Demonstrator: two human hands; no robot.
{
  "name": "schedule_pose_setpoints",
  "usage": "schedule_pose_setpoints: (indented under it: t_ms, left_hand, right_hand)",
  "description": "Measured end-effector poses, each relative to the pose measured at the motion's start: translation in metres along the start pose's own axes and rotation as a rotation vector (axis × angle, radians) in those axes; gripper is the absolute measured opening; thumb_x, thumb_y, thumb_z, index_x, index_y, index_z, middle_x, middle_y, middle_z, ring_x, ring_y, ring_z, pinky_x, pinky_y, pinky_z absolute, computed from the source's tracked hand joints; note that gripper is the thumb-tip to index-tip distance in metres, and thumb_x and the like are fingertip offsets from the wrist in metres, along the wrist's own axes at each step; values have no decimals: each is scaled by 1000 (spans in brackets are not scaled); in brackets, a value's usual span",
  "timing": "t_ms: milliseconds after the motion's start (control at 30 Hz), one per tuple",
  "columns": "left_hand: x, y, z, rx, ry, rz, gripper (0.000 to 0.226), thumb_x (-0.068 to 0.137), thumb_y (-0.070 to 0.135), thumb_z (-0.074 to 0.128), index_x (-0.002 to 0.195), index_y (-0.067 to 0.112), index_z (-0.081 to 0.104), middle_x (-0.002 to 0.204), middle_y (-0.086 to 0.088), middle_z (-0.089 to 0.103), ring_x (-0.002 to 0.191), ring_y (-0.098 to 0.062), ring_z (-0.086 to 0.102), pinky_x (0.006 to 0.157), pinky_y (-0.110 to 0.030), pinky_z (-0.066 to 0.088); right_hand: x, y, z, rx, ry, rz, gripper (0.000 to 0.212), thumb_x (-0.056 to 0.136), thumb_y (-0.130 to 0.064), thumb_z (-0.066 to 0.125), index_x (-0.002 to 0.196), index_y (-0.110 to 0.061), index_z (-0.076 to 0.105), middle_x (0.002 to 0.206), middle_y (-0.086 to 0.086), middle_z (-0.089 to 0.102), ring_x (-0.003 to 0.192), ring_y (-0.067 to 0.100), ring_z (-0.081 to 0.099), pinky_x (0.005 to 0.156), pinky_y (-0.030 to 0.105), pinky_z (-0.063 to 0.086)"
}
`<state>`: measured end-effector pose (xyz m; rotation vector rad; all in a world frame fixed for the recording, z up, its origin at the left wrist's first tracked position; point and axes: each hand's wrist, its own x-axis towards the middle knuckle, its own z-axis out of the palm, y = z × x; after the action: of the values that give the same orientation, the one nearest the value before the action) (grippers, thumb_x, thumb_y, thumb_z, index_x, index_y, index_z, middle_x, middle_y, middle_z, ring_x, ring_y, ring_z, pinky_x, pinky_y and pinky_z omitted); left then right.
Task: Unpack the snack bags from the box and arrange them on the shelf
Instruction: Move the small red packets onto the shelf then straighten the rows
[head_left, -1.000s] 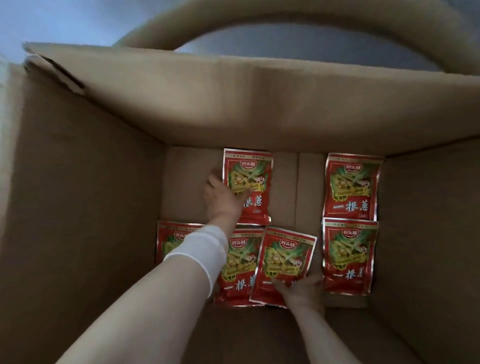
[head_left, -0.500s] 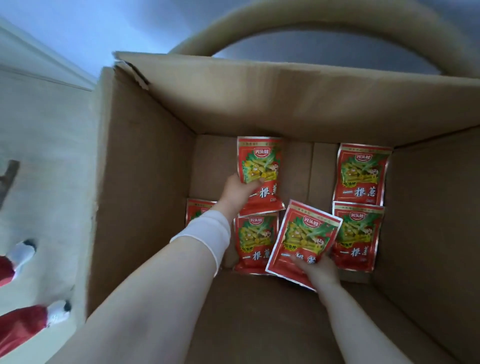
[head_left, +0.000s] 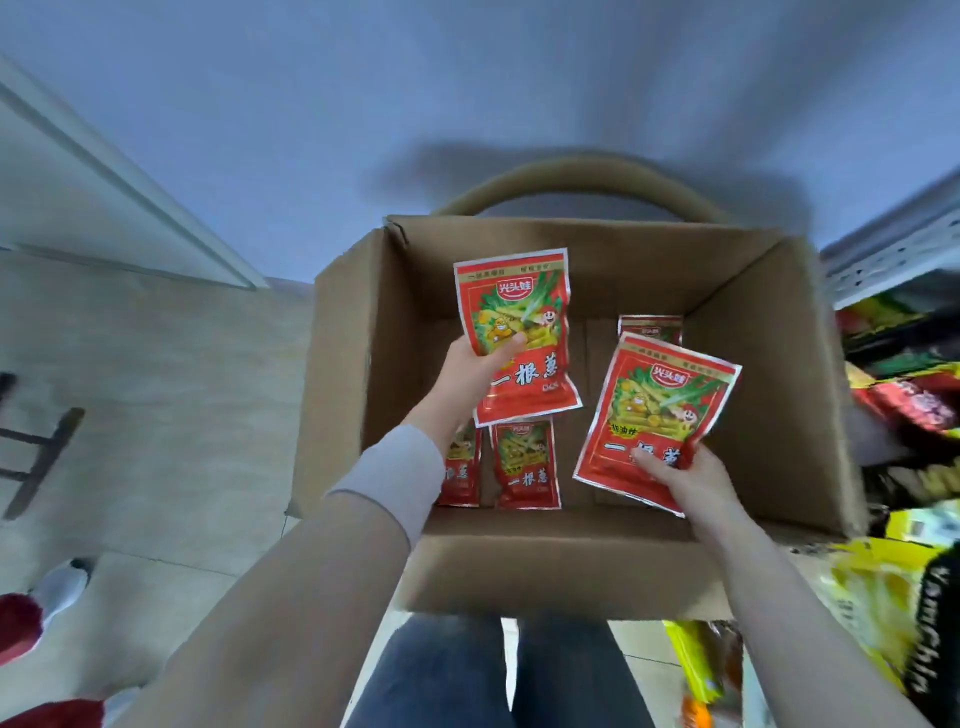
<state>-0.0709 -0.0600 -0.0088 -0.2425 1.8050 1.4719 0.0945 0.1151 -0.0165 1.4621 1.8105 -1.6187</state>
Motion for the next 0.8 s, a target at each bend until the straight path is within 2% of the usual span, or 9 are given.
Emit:
schedule_pose_setpoints:
  t_ms: [67,200,333,400,500,567,700,800]
  left_hand:
    - [-20,14,4,51,-68,73,20,87,34,61,103,23,56,113,-7,67,98,-21,66,93,-43,51]
    - [-64,42,30,111,-188,214,30,85,33,63,111,20,55,113,-4,66,101,-20,65,92,-39,51]
    - [-116,60,73,161,-365,338,23,84,29,66,105,23,58,103,1,67,87,-11,66,77,-25,52]
    - [-144,66,100,200,-456,403,22,84,29,67,104,24,58,98,4,67,83,-8,66,70,-20,51]
    - [-194,71,145,254,-563,475,21,82,33,68,100,26,59,97,3,67,84,-11,67,70,-23,51]
    - [-234,67,176,296,-646,535,18,83,33,68,97,26,59,97,2,68,83,-12,67,73,-25,52]
    - [-327,37,233,349,-849,678,11,84,31,67,91,33,59,85,13,68,71,0,68,64,-16,52]
    - [-401,-4,273,395,-973,733,10,84,32,67,91,32,61,88,9,69,79,-7,68,72,-24,53]
  right_hand:
    - [-31,6,-6,107,97,-46,52,78,-24,72,125,-12,52,119,6,61,98,18,57,86,30,43]
    - [-91,28,-19,234,277,-117,53,76,-24,75,123,-10,56,113,8,64,96,23,62,82,31,47]
    - [-150,58,-46,374,440,-162,50,73,-20,78,117,-7,59,102,9,67,86,24,65,79,33,51]
    - [-181,75,-65,419,521,-178,44,73,-21,78,112,-10,59,99,6,67,81,20,65,74,30,51]
    - [-232,111,-95,476,642,-200,48,71,-26,79,114,-13,59,103,7,67,89,24,66,81,36,54]
    - [-270,140,-113,517,728,-211,43,72,-25,78,110,-14,60,102,7,67,91,26,66,85,40,53]
    - [-354,210,-141,583,901,-245,20,75,-22,76,86,-20,60,86,-1,67,78,18,65,74,34,54]
    - [-419,273,-158,627,1018,-253,20,75,-24,76,79,-26,57,78,-8,64,70,7,62,61,23,48]
